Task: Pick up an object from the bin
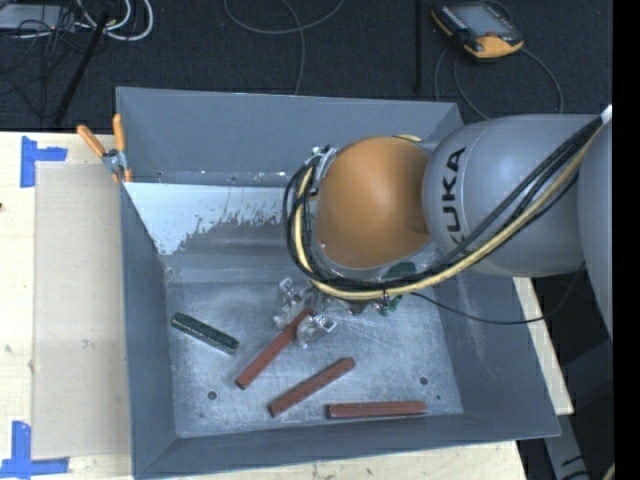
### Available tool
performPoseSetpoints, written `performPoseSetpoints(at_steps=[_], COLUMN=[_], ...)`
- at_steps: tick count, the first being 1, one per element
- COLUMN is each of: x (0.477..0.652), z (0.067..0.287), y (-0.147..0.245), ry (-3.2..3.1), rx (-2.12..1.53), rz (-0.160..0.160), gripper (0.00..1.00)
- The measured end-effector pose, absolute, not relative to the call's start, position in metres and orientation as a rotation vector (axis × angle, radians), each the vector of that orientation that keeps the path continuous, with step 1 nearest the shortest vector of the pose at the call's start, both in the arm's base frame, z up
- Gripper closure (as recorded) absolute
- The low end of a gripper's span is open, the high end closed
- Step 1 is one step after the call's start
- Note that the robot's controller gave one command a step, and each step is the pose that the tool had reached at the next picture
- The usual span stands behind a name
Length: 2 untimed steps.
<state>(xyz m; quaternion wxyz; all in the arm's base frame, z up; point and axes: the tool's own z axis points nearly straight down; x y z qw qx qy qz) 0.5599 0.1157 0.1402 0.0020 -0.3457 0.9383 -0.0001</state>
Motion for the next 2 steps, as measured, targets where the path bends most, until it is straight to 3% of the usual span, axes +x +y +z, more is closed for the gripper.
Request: performPoseSetpoints(at_steps=[2], x=[0.5596], z=[0.1474], y=[0.1159], ry=[2.946], rx=[-1.083], rz=[0.000], gripper=[1.00])
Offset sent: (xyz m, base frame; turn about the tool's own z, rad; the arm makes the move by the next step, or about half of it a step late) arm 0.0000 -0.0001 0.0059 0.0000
